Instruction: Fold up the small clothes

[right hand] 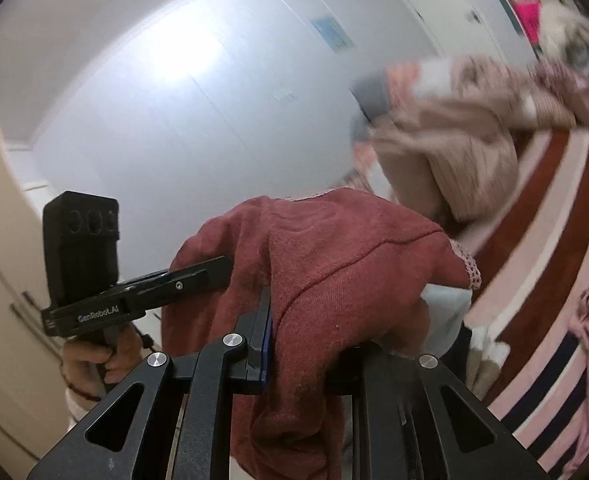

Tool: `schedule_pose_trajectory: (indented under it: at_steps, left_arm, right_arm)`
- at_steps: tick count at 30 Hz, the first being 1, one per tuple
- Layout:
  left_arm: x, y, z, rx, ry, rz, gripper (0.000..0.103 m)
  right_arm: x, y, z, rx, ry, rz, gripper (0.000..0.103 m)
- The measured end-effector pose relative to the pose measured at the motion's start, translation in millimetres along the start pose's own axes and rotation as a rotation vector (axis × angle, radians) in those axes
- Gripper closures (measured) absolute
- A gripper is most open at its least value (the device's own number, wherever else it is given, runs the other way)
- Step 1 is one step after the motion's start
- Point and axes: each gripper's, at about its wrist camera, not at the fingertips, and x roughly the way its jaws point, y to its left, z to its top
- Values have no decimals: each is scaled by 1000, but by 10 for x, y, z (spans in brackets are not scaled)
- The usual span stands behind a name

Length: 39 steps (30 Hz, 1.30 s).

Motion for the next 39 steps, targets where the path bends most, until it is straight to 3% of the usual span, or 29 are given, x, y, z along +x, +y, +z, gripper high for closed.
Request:
schedule_pose_trajectory:
  at_steps: [4,9,11,14,16,20,29,39]
  left_arm:
    - [382,272,-56,-34,47,23,82]
    - [552,452,-142,-67,52,6,72]
    - [548,445,-146,-66,41,-3,61]
    - [497,393,-135,-49,35,25,45]
    - [461,348,-123,-42,32,47,41]
    - [333,264,-105,-53,1,58,35]
    - [-131,-347,-234,8,-64,101,26]
    - [-375,-1506,-813,125,-141,116,16]
  right_arm:
    - [259,-236,-200,31,55,-33,88]
    - [391,-306,-348,-11,88,-93,81]
    - [396,-322,-352,-21,87,-102,79]
    - [353,-288,-342,-59,92,-120,60]
    - [263,-241,-320,-90,73,-143,44]
    - [75,-223,-291,-95,37,-157,39]
    - [-475,-226,-467,-102,-20,-203,36]
    - [-1575,-300,-1148,-128,-112,-280,32]
